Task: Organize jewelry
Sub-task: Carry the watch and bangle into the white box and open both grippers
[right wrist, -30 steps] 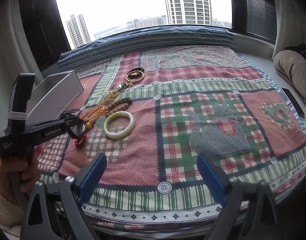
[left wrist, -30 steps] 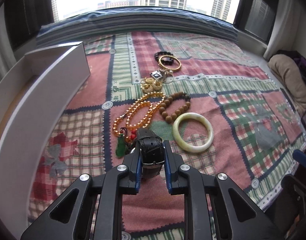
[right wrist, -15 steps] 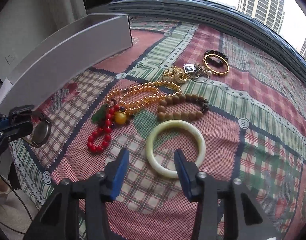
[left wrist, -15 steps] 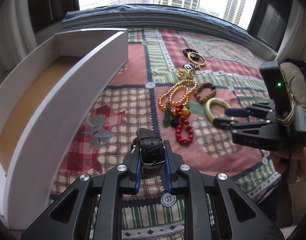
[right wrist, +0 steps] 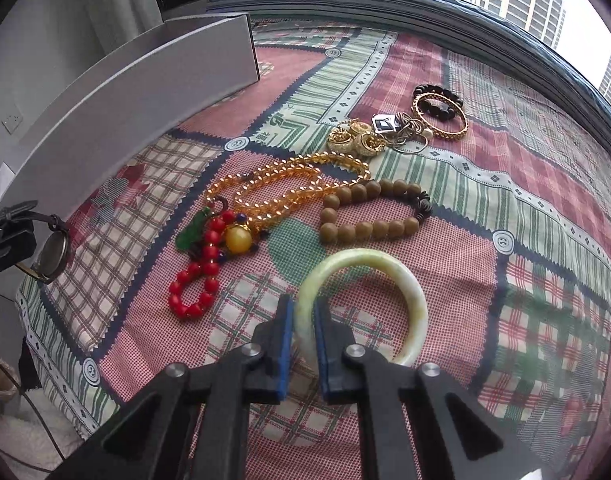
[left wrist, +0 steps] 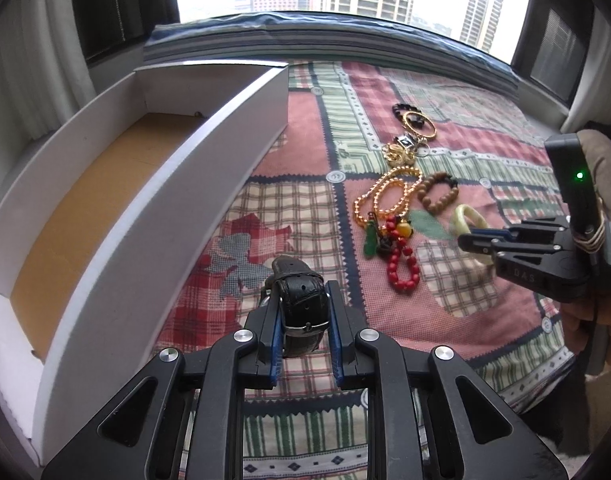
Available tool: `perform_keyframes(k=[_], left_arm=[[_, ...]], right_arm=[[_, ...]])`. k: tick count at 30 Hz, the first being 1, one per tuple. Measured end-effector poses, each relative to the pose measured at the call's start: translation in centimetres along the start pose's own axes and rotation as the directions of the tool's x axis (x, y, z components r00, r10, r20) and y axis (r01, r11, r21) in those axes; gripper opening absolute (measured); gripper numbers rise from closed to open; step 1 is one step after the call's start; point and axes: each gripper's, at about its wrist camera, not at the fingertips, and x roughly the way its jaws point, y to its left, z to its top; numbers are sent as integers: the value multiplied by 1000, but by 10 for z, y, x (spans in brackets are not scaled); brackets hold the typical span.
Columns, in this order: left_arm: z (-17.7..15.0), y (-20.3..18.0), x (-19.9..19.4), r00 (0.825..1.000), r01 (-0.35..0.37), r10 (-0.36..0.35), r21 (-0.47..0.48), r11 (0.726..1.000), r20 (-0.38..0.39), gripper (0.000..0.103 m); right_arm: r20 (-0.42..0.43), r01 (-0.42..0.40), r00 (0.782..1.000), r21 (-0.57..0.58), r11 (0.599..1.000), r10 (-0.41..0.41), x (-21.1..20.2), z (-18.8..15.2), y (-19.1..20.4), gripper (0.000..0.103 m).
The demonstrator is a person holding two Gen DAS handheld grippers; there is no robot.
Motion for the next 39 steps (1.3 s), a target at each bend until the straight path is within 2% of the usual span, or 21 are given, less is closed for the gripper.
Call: perform_keyframes(k=[7,13,15,18,22,26,29,34,36,39], left_arm=[[-1,8,-15,1000,-2,2,4,1000,31,18],[6,41,-64,994,71,-67,-47,996,91,18],[10,62,-85,991,53,-43,-78,996,130,18],[13,98,-110,984,-12,37,-139,990,176,18],[14,147,-122,972,-106,151,-233,967,182,18],[11,191,-106,964,-184,233,-312,932,128,18],[9,216,-78,965,-220,256,-353,909,57,18],[-2,236,-29,975,-221,215,-384,896,-59,18],[-5,237,-18,974,-224,209,-383,896,-82,18],[-5,237,-12,975,-220,200,-384,897,-92,18]], right_arm=[[67,-33,997,20,999,32,-43,-3,16,11],[167,-107,980,-26,994,110,-89,22,59,11],[208,-140,966,-72,988,152,-105,37,83,11],[259,-186,940,-157,970,222,-124,62,123,11],[285,-234,908,-264,936,308,-134,94,176,11],[260,-254,898,-352,901,355,-117,128,227,11],[205,-281,901,-396,874,382,-85,149,263,11],[64,-281,939,-429,859,339,-11,170,307,11],[25,-259,954,-435,862,299,13,173,316,11],[-16,-243,965,-434,868,263,37,176,320,12]])
